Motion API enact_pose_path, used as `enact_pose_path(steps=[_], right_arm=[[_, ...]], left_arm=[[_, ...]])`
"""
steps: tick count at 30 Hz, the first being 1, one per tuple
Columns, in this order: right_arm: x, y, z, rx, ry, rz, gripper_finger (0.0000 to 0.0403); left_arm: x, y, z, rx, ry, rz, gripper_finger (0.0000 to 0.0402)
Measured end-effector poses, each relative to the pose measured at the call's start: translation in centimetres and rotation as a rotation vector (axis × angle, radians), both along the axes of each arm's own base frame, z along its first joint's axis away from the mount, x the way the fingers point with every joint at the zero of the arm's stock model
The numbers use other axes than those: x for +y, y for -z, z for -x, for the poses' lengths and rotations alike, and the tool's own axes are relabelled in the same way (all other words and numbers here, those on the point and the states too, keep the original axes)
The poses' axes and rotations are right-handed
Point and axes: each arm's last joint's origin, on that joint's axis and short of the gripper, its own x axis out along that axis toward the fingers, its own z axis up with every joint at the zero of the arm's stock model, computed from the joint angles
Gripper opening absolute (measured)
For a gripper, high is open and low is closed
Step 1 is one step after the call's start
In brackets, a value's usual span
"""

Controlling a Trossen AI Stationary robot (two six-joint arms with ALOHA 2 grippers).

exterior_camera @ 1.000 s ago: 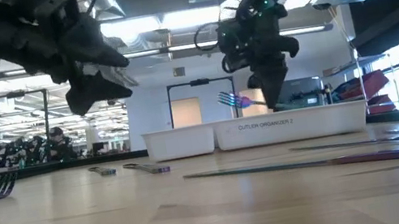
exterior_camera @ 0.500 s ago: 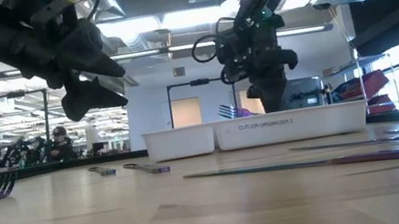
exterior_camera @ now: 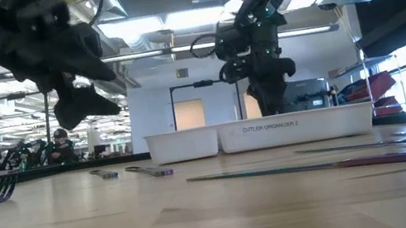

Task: Sort silverware
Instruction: Put the blue fork into the tray organizer

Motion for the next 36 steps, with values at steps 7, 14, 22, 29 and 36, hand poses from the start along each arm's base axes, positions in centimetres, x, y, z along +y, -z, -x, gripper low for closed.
enact_pose_path(steps=[7, 14, 22, 29, 36], right_arm=[[3.1, -5.1, -0.1, -0.127, -0.024, 0.142, 0.0128], [6.7, -10.1, 1.7, -0.400, -0.069, -0.013, 0.0127], [9.1, -11.0, 3.1, -0.449, -0.076, -0.032, 0.0127], [9.5, -10.2, 4.0, -0.365, -0.019, -0.035, 0.0127], [9.6, -8.8, 4.3, -0.318, 0.004, -0.053, 0.0127]], left_arm=[[-3.3, -0.1, 0.9, 0.221, 0.077, -0.121, 0.0245], [-5.0, -1.9, 1.5, 0.298, 0.586, -0.387, 0.0237], [-5.0, 0.4, 2.5, 0.448, 1.032, -0.685, 0.0237], [-5.1, 2.4, 0.8, 0.423, 1.194, -0.844, 0.0237], [-5.2, 3.5, 0.7, 0.403, 1.381, -0.922, 0.0237]])
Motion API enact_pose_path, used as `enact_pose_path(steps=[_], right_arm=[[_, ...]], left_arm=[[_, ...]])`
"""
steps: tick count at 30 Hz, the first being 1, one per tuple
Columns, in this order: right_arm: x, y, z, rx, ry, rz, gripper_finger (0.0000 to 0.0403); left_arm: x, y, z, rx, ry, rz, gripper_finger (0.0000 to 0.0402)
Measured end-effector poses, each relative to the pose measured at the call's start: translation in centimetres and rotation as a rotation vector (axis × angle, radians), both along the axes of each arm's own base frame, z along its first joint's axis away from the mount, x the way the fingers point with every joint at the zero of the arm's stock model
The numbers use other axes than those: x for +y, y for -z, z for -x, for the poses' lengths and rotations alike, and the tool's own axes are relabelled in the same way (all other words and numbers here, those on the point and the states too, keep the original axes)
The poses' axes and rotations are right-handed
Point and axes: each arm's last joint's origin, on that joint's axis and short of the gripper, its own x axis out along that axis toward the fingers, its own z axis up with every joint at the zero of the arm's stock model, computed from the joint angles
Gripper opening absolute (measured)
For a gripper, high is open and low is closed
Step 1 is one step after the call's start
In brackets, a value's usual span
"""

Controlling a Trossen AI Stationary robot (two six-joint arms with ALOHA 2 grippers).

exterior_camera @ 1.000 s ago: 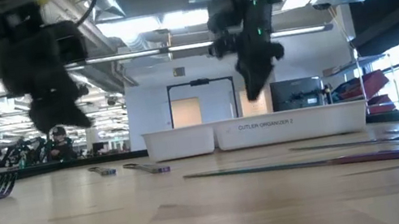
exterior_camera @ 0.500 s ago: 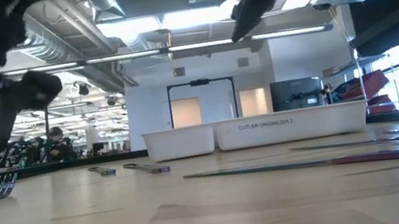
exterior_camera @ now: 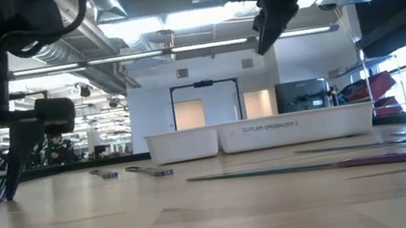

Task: Sort silverware
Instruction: Put the blue fork into the tray organizer

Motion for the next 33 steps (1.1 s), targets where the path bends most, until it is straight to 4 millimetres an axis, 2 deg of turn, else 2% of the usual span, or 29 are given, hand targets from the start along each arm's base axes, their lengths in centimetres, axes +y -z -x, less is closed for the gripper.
enact_pose_path(steps=[8, 16, 24, 28, 33], right_arm=[[0.0, 0.9, 0.2, 0.028, 0.023, -0.012, 0.0127], [0.1, 1.6, 0.4, 0.050, 0.025, -0.016, 0.0127], [0.1, 1.7, 0.5, 0.058, 0.028, -0.020, 0.0127], [0.1, 1.8, 0.5, 0.062, 0.028, -0.020, 0.0127], [0.1, 1.7, 0.5, 0.061, 0.031, -0.013, 0.0127]], left_arm=[[0.1, 0.0, -0.4, -0.052, 0.059, -0.008, 0.0230], [-0.4, 0.1, -0.2, -0.044, 0.100, -0.012, 0.0103], [-1.6, 0.8, 0.0, -0.020, 0.146, -0.071, 0.0047], [-2.0, 0.3, -0.4, -0.017, 0.082, -0.069, 0.0007], [-2.4, -0.9, -1.7, -0.064, -0.077, -0.044, 0.0002]])
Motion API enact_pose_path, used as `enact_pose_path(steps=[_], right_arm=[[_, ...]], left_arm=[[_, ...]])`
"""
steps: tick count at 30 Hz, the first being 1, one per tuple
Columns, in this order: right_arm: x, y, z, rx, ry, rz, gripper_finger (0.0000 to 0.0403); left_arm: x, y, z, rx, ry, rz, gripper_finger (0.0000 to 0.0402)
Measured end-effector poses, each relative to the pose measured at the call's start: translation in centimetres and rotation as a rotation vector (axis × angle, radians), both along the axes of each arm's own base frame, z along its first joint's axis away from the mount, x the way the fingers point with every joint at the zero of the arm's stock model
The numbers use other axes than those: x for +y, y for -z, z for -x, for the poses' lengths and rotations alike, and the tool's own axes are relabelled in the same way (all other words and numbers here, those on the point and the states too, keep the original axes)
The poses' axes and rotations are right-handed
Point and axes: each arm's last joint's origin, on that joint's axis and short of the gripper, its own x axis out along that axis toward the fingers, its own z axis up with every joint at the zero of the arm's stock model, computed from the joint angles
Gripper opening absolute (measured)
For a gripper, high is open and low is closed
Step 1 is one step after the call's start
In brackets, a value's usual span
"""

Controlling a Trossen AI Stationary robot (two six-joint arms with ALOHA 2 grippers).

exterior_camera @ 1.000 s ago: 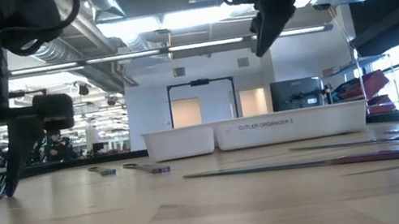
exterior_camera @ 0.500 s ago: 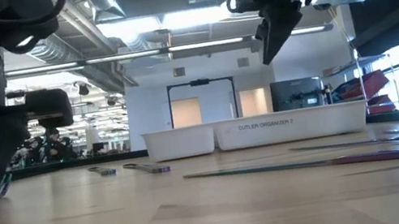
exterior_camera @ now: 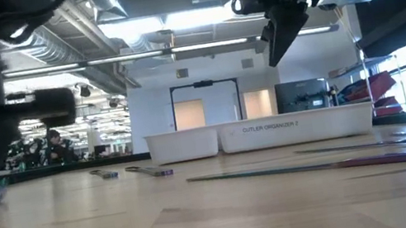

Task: Sort silverware
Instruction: Put the blue fork into the tray organizer

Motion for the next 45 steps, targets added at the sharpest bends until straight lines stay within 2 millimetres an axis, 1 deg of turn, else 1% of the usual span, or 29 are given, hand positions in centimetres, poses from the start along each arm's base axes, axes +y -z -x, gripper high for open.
enact_pose_path(steps=[2, 5, 8, 10, 13, 15, 18, 21, 24, 27, 30, 33, 36, 38, 40, 42, 45], right_arm=[[0.0, 0.0, 0.0, 0.002, 0.004, 0.010, 0.0127], [-0.1, -0.7, 0.5, -0.002, 0.054, 0.091, 0.0127], [-0.1, -2.6, 1.7, -0.047, 0.133, 0.182, 0.0127], [0.1, -4.0, 2.8, -0.090, 0.188, 0.227, 0.0127], [0.5, -6.4, 4.8, -0.186, 0.278, 0.275, 0.0127], [0.8, -7.9, 6.1, -0.289, 0.338, 0.291, 0.0127], [1.3, -8.7, 8.0, -0.420, 0.430, 0.291, 0.0127], [2.0, -8.1, 10.0, -0.528, 0.494, 0.263, 0.0127], [3.0, -6.5, 11.9, -0.582, 0.566, 0.257, 0.0127], [3.9, -4.9, 13.5, -0.611, 0.618, 0.239, 0.0127], [4.6, -3.6, 14.7, -0.634, 0.655, 0.193, 0.0127], [4.9, -3.0, 15.3, -0.643, 0.679, 0.168, 0.0127], [5.0, -2.7, 15.5, -0.640, 0.687, 0.163, 0.0127], [4.9, -2.6, 15.5, -0.625, 0.690, 0.171, 0.0127], [4.9, -2.5, 15.5, -0.622, 0.698, 0.185, 0.0127], [4.9, -2.5, 15.5, -0.620, 0.698, 0.191, 0.0127], [4.8, -2.4, 15.3, -0.612, 0.703, 0.208, 0.0127]], left_arm=[[-0.2, -0.7, -0.5, -0.017, -0.097, 0.015, 0.0001], [-0.5, -1.7, -1.2, -0.042, -0.254, 0.047, 0.0001], [-0.6, -3.3, -2.3, -0.081, -0.421, 0.092, 0.0000], [-0.2, -4.2, -3.0, -0.100, -0.537, 0.134, 0.0000], [1.2, -5.3, -4.2, -0.104, -0.714, 0.235, 0.0000], [2.4, -5.5, -4.9, -0.103, -0.814, 0.316, 0.0000], [4.9, -5.9, -6.1, -0.135, -0.951, 0.436, 0.0000], [8.1, -6.5, -7.2, -0.192, -1.054, 0.514, 0.0000], [11.4, -7.6, -8.9, -0.253, -1.115, 0.533, 0.0000], [14.7, -8.3, -11.4, -0.246, -1.144, 0.523, 0.0000], [17.7, -8.6, -14.5, -0.191, -1.151, 0.430, 0.0000], [20.7, -8.7, -17.9, -0.164, -1.175, 0.320, 0.0000], [23.6, -8.9, -20.9, -0.192, -1.205, 0.309, 0.0000], [25.4, -9.1, -22.5, -0.218, -1.211, 0.304, 0.0000], [26.8, -8.8, -23.8, -0.226, -1.194, 0.284, 0.0000], [27.9, -7.9, -24.7, -0.209, -1.182, 0.278, 0.0000], [29.2, -6.5, -25.5, -0.160, -1.196, 0.279, 0.0000]])
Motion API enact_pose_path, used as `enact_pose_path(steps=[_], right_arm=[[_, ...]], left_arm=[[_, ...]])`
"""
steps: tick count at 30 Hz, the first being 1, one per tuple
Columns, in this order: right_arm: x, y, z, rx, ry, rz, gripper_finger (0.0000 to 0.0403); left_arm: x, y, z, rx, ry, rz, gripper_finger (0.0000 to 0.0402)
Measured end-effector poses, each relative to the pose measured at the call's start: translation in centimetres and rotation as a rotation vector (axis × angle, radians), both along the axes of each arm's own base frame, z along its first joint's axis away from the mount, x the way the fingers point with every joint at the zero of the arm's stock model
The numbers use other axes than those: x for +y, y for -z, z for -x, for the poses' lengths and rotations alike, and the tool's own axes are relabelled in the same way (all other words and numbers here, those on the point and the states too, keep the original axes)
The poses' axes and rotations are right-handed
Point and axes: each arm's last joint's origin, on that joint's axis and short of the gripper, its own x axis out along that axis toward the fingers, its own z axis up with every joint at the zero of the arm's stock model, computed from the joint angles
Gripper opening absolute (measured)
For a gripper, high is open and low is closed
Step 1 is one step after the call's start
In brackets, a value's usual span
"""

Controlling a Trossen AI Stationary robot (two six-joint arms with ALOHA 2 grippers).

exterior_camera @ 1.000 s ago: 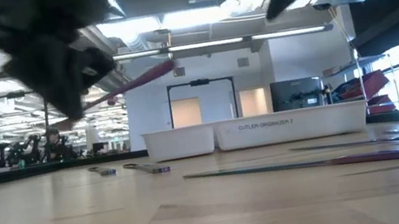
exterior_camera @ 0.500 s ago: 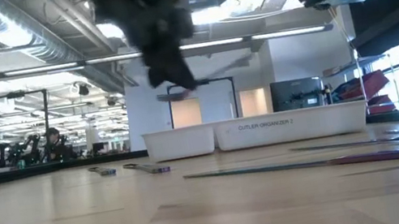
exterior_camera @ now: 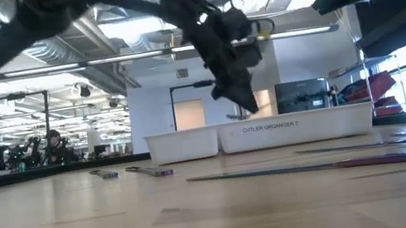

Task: Sort silverware
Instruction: Put the blue fork into the tray organizer, then put the blue spoon into the tray organizer

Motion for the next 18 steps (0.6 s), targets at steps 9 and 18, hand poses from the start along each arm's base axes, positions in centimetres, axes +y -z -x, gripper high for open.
enact_pose_path(steps=[9, 18], right_arm=[[0.0, 0.0, 0.0, 0.009, -0.004, 0.012, 0.0127], [0.0, 0.3, 0.2, 0.033, 0.002, -0.013, 0.0127]], left_arm=[[1.2, 1.7, -0.3, 0.049, 0.024, -0.089, 0.0001], [1.1, 1.5, 0.0, 0.090, 0.067, -0.131, 0.0093]])
